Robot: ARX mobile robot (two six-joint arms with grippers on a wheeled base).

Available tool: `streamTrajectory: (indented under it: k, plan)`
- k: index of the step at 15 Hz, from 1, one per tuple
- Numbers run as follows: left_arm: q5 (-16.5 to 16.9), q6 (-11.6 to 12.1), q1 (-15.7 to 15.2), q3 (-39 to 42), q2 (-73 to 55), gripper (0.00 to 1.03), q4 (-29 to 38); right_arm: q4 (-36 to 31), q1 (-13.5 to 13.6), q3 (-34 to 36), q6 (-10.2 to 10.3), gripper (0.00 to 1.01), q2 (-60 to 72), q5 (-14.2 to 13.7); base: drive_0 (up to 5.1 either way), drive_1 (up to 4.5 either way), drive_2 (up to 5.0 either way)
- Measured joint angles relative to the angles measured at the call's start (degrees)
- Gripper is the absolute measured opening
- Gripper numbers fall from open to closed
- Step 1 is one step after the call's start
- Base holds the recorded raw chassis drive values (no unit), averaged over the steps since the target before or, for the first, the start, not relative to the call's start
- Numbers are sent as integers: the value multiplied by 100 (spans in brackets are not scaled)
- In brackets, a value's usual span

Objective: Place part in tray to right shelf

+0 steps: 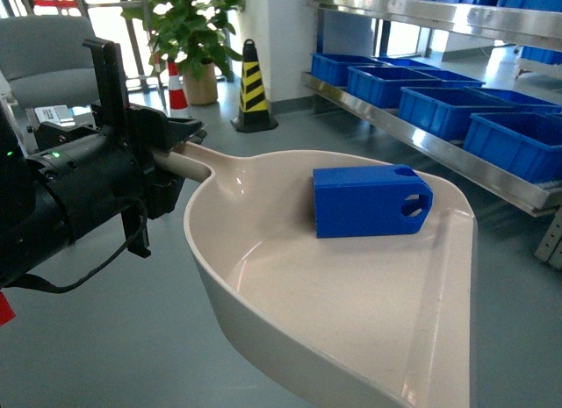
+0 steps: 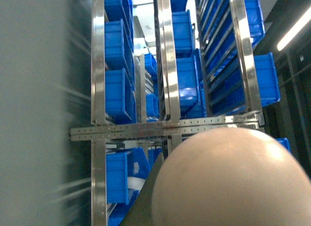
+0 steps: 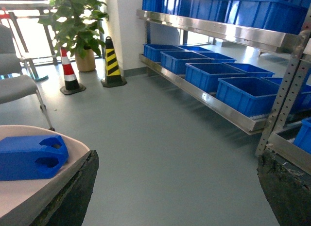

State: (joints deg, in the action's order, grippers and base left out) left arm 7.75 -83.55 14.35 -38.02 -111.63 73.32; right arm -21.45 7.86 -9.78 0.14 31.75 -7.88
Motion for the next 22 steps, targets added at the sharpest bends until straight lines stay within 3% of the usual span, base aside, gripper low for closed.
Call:
streamTrajectory:
  k: [22]
  plan:
    - [-7, 0, 15, 0, 0, 12, 0, 2, 0, 0, -2, 98, 2, 0, -164, -164, -164]
